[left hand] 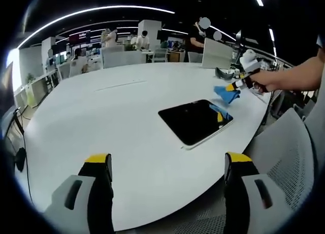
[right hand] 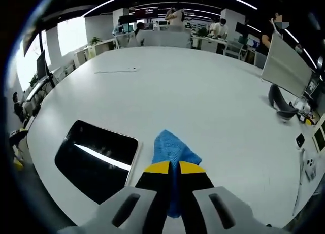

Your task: Wipe the mirror surface with the cleaning cloth until all visible marks leave the cleaned area.

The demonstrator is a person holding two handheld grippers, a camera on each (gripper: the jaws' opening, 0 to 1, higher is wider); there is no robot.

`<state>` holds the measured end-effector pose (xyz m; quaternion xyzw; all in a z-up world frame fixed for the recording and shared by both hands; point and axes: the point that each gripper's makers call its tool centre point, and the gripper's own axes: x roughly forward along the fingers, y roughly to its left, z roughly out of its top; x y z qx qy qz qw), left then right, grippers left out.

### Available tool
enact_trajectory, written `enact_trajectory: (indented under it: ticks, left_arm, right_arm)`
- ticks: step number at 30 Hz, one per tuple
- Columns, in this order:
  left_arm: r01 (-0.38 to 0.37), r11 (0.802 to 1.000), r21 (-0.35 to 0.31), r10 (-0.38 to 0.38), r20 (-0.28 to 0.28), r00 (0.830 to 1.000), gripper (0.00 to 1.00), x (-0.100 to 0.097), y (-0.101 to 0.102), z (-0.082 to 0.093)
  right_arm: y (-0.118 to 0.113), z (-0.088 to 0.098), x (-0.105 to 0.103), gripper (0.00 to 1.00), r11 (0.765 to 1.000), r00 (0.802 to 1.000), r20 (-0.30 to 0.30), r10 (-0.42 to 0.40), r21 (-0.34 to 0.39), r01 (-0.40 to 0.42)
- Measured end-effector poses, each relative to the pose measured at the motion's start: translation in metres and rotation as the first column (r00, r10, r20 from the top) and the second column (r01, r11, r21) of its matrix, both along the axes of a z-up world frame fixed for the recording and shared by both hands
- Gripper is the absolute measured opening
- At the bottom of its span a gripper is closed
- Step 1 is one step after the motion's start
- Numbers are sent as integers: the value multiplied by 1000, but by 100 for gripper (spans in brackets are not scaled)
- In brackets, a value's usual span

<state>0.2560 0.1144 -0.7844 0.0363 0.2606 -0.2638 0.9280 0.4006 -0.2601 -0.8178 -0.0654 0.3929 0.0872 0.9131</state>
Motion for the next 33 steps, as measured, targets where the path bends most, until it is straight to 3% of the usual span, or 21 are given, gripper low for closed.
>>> enact_trajectory:
  ticks: [7, 15, 25, 28, 33]
  left_arm:
    - [-3, 1000, 10, 3, 3, 1000, 90, 1, 2, -2]
    - [-2, 1000, 10, 2, 5, 1000, 88, 0, 2, -1]
    - [0, 1000, 11, 0, 5, 1000, 87, 0, 2, -2]
    - [-1, 1000, 10, 1, 6, 1000, 87, 0, 2, -2]
    - [0, 1000, 10, 0, 6, 1000, 87, 1, 2, -1]
  right_arm:
    - [27, -16, 10, 0, 999, 998, -52, 36, -20, -37]
    - [54, -18, 11, 0, 998, 995, -67, 68, 13, -68]
    - [83, -26, 8, 0, 993, 992, -94, 86, 87, -78]
    - [98, -22, 10, 0, 979, 993, -101, 57, 200, -36]
    - [106, -26, 13, 0, 979, 991, -110, 78, 196, -55]
